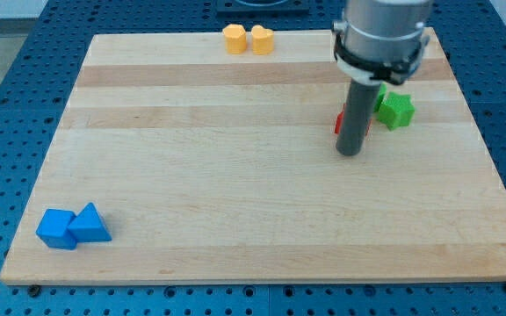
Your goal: Slide the green circle towards the right side
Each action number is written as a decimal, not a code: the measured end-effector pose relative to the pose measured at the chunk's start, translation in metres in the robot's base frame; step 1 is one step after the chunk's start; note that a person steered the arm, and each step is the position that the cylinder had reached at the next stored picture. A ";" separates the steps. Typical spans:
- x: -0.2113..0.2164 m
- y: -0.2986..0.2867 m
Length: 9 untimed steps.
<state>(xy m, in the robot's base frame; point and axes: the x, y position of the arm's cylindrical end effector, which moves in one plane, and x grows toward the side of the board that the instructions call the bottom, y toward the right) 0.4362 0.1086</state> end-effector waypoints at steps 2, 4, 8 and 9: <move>-0.007 -0.004; 0.009 0.073; -0.046 -0.025; -0.036 0.007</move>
<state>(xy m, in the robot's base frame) 0.4005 0.1159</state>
